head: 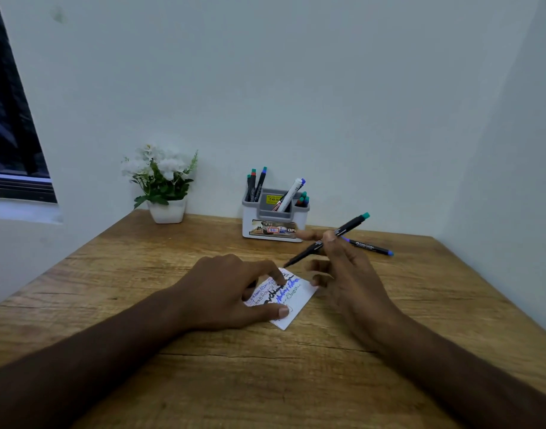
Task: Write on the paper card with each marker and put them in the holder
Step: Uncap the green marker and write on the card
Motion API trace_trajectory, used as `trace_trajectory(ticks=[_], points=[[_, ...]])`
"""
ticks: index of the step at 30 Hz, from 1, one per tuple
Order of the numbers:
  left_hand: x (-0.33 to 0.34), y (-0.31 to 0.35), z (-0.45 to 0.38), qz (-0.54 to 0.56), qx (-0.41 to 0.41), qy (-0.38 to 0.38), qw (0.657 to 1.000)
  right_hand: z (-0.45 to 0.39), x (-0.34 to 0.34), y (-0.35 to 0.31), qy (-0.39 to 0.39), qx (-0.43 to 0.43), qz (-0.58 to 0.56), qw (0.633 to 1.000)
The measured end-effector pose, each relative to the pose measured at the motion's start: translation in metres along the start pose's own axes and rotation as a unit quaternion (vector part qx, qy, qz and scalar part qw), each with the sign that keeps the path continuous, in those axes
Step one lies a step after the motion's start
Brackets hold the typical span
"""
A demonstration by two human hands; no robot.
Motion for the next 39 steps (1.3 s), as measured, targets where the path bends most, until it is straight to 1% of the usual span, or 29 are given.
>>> trace_trajectory(ticks=[1, 2, 4, 8, 11, 13, 18, 22, 27, 31, 35, 39], points=[[0.000, -0.002, -0.001, -0.003, 0.001, -0.003, 1.000, -0.003, -0.004, 0.002, 0.024, -0.001, -0.004, 1.000], [0.000, -0.003, -0.001, -0.007, 0.002, -0.003, 1.000, -0.005, -0.008, 0.003, 0.032, 0.001, -0.001, 0.999], [-0.001, -0.003, -0.002, -0.014, 0.004, -0.006, 1.000, -0.006, -0.014, 0.005, 0.014, 0.017, 0.012, 1.000], [-0.001, -0.001, -0.003, -0.025, -0.004, -0.028, 0.999, -0.004, -0.015, 0.011, -0.039, 0.036, 0.091, 0.994], [-0.002, 0.001, -0.004, -0.036, -0.009, -0.032, 0.999, -0.002, -0.009, 0.012, -0.032, 0.036, 0.109, 0.993], [-0.001, 0.001, -0.004, -0.040, -0.010, -0.032, 0.999, 0.000, -0.007, 0.009, -0.029, 0.026, 0.133, 0.990], [0.001, 0.000, -0.005, -0.040, -0.010, -0.027, 0.999, 0.005, -0.003, 0.006, -0.058, -0.026, 0.180, 0.982], [0.002, -0.001, -0.005, -0.035, -0.014, -0.027, 0.999, 0.005, -0.002, 0.005, -0.059, -0.041, 0.212, 0.975], [0.001, -0.001, -0.006, -0.041, -0.013, -0.030, 0.999, 0.005, -0.002, 0.004, -0.074, -0.039, 0.206, 0.975], [0.001, -0.001, -0.005, -0.040, -0.014, -0.028, 0.999, 0.003, -0.004, 0.007, -0.048, -0.015, 0.166, 0.985], [0.001, -0.001, -0.006, -0.045, -0.013, -0.030, 0.998, 0.005, -0.001, 0.006, -0.062, -0.028, 0.199, 0.978], [0.001, -0.001, -0.006, -0.037, -0.018, -0.032, 0.999, 0.003, -0.002, 0.008, -0.042, -0.022, 0.219, 0.975]])
Point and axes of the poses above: each hand's wrist, its own z-axis away from the middle knuckle, its own x-axis out of the palm, y = z × x, the point moved 2 cm from there along -z, towards the middle knuckle, and after that the axes turned 8 degrees about z, right-handed, at the moved point
